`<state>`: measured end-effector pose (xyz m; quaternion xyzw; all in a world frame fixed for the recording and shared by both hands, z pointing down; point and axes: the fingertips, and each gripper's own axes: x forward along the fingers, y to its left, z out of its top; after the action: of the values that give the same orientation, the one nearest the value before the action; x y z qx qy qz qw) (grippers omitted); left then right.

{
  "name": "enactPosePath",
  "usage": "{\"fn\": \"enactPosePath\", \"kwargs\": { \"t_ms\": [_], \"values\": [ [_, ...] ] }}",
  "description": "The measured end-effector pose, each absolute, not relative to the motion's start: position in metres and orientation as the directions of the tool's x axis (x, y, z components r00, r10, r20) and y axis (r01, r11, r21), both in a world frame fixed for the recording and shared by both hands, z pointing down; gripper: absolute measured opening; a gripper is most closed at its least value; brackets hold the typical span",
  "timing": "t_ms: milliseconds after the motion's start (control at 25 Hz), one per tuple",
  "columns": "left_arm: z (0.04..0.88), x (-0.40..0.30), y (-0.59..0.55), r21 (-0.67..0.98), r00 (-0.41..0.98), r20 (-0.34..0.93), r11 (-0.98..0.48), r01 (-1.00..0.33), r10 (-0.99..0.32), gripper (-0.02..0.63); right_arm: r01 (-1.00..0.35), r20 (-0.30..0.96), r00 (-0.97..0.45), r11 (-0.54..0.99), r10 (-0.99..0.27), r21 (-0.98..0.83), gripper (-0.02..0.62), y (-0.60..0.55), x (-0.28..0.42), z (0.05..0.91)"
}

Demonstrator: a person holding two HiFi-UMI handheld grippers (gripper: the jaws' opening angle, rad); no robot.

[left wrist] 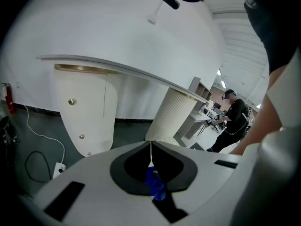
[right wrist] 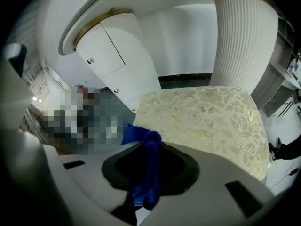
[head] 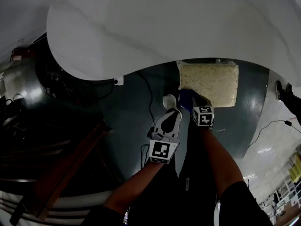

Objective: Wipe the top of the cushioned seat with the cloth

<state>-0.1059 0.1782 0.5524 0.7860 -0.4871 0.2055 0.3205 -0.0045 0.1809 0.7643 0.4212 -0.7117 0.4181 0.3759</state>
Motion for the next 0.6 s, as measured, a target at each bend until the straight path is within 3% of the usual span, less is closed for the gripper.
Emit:
{"fn": "enactPosePath", "kwargs": {
  "t_ms": [600],
  "values": [
    [0.555, -0.073, 0.158, 0.307, 0.491, 0.633, -0.388, -0.869, -0.599, 0.018, -0.9, 0.899, -0.33, 0.383, -0.288, -0.208, 0.095, 0.175, 0.031, 0.779]
  ]
}}
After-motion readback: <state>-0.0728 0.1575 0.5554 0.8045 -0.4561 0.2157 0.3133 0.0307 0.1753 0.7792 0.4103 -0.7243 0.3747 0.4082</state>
